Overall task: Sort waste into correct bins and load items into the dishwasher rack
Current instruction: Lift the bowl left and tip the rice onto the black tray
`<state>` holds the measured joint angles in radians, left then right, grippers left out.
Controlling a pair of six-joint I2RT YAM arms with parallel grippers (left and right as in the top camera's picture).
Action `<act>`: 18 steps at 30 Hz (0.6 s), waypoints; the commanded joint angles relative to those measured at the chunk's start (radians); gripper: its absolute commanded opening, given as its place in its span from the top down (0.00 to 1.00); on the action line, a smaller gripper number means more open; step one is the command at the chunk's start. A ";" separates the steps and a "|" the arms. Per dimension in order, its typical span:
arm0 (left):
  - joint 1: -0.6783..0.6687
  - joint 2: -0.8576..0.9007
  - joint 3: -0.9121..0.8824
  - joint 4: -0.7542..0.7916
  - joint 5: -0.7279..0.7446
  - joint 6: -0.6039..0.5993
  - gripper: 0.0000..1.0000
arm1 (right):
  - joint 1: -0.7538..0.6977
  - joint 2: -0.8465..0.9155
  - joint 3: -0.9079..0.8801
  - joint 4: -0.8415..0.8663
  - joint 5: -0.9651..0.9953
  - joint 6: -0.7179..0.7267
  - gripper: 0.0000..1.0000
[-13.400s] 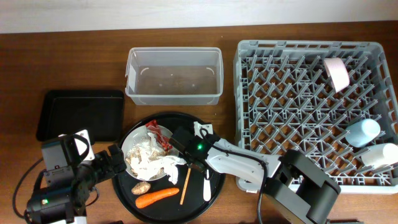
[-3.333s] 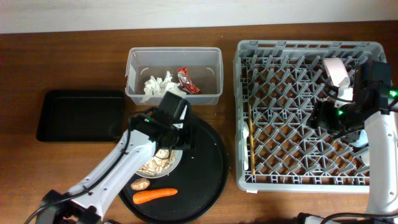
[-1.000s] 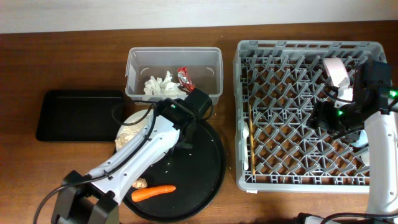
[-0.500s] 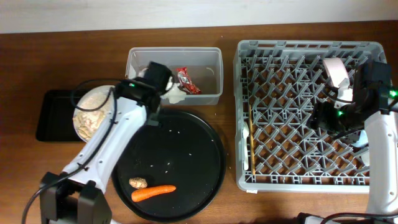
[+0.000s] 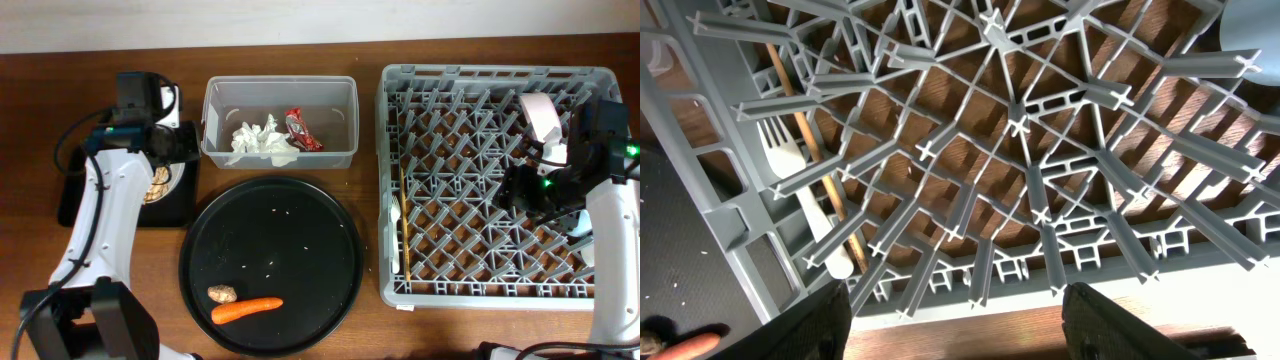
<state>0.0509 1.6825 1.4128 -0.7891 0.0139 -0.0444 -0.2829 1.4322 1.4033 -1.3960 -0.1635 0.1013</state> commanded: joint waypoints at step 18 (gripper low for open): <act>0.355 -0.007 0.023 0.048 0.747 -0.042 1.00 | -0.005 -0.004 0.000 -0.007 -0.005 -0.008 0.28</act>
<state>0.3626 1.6825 1.4128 -0.7498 0.6094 -0.0597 -0.2829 1.4322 1.4033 -1.3994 -0.1635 0.1013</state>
